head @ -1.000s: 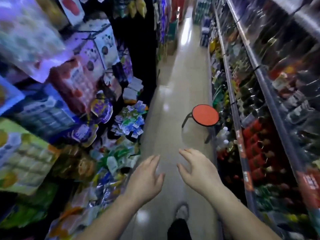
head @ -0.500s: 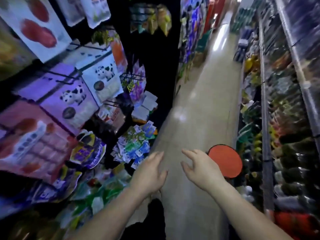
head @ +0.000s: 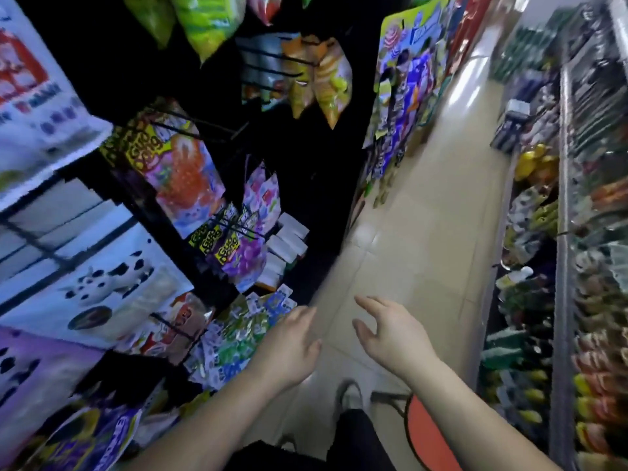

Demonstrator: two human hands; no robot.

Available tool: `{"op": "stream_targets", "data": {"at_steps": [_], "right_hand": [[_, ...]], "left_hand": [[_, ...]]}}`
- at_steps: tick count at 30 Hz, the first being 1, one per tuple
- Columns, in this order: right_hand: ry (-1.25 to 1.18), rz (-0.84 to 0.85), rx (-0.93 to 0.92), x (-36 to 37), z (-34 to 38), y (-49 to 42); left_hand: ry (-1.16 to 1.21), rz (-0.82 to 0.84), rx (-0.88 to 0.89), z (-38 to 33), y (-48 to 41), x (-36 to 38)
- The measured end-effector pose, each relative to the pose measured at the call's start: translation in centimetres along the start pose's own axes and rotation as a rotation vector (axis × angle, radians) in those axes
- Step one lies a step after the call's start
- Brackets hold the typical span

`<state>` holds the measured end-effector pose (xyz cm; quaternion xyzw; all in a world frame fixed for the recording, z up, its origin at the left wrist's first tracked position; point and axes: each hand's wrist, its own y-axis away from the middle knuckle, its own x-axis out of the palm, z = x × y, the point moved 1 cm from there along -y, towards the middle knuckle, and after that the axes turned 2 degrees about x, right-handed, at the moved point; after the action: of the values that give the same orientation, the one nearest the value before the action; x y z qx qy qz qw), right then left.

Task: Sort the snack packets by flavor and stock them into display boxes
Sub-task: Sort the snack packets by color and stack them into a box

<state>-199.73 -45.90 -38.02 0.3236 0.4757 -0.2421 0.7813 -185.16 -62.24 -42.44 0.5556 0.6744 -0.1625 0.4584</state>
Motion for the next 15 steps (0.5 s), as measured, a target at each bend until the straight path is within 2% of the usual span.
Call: {"op": "stream_targets", "data": {"at_steps": [7,12,15], "right_hand": [[0.046,0.170,-0.130,-1.6,-4.4,-16.3],[0.099,0.336,-0.278,-1.4,-2.1,-23.3],[0.124,0.362,-0.386,-0.5,0.0,-27.2]], "left_hand": [[0.078,-0.062,-0.179,-0.1,-11.5,-0.3],[0.122,-0.127,-0.310,0.8,-14.6,-2.3],[0.136,-0.167,-0.390,2.4,-15.7,-2.7]]}}
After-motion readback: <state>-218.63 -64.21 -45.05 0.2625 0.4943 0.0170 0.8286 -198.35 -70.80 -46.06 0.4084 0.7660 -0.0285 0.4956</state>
